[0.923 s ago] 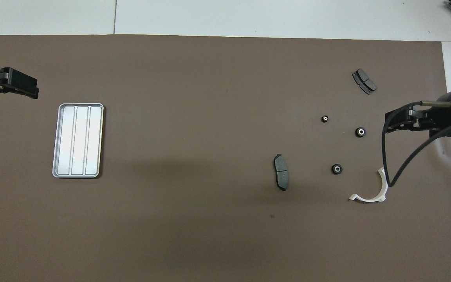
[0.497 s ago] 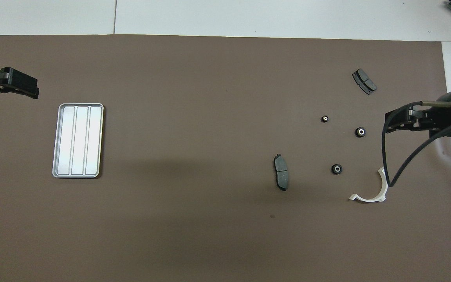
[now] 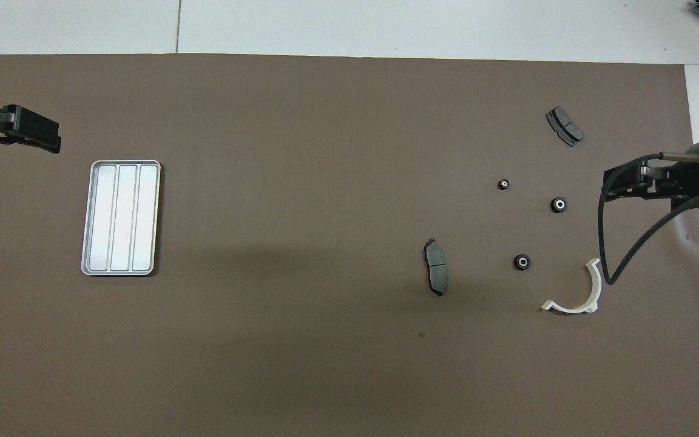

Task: Pick bearing gear from pile to tray
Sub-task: 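Grasp the small black bearing nearest the right gripper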

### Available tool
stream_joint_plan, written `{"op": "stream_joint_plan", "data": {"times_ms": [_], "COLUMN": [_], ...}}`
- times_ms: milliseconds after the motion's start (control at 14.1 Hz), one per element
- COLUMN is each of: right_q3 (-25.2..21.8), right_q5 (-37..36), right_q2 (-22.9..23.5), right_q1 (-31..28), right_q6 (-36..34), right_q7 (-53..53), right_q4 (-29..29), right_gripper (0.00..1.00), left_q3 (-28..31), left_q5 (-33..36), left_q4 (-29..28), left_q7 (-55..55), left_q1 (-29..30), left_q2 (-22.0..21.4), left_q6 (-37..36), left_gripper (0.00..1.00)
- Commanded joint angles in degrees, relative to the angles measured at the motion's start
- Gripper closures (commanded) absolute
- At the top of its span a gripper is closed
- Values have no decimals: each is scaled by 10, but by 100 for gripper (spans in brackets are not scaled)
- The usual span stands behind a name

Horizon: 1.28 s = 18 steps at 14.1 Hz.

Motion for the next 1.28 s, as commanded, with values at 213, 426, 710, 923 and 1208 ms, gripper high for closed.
{"op": "stream_joint_plan", "data": {"times_ms": [213,426,710,923,1208], "right_q3": [3,3,3,2,2], "right_q5": [16,16,16,16,15], "right_q2": [-21,9,61,88,122], "right_q1": [-22,-39,-63,-75,-79], "right_q6": [92,165,236,330,405], "right_q7": [-3,-25,-51,-81,-86], "right_q4": [-86,-106,-131,-189,-230], "right_gripper": [0,0,0,0,0], "left_q3": [0,0,0,0,0], "left_q5": [-9,-9,-9,-9,-9], "left_q4": [-10,-10,-10,-10,-10], "left_q7": [-4,-4,-4,-4,-4], "left_q1": [4,4,3,3,4], "left_q2": [-5,-5,-6,-6,-6], "left_q6": [10,9,9,8,10], "left_gripper": [0,0,0,0,0]}}
